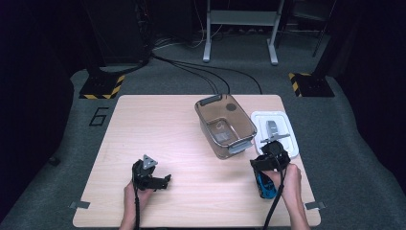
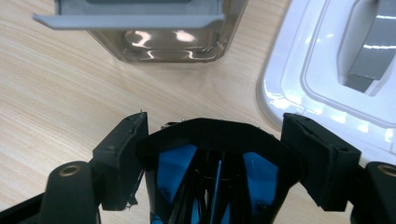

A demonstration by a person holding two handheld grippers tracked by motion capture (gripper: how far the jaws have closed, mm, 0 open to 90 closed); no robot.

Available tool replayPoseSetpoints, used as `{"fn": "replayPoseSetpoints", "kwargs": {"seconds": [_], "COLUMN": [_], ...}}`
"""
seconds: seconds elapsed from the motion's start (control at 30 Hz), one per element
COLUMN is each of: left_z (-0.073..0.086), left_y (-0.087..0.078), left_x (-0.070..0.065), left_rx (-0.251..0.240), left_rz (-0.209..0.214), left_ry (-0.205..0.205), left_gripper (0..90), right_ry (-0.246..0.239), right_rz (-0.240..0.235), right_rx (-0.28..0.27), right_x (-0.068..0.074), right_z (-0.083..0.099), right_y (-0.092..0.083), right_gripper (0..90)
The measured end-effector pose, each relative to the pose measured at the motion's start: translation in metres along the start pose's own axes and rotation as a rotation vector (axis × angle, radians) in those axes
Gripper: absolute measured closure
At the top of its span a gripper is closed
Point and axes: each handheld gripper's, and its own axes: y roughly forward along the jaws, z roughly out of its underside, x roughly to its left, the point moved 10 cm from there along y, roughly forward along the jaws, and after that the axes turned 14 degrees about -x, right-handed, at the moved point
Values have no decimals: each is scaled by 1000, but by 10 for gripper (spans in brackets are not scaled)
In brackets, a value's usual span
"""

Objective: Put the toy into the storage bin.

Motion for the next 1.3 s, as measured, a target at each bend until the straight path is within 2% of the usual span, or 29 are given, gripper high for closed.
{"fn": "replayPoseSetpoints", "kwargs": {"seconds": [0.3,0.47,0.87,1.3], "left_z": [0,0,0,0], "left_y": [0,0,0,0], "left_x": [0,0,0,0], "left_rx": [0,0,0,0], "left_rz": [0,0,0,0], "left_ry": [1,0,0,1], "left_gripper": [12,12,12,12], "right_ry": [-15,-9,-11,-1], "right_rz": [11,14,23,59], "right_rx": [-8,8,45,23], "right_x": [-7,-12,-29,-49], "right_z": [-17,-23,-36,-55], "right_y": [-14,-17,-16,-11], "right_gripper": [244,243,243,243]}}
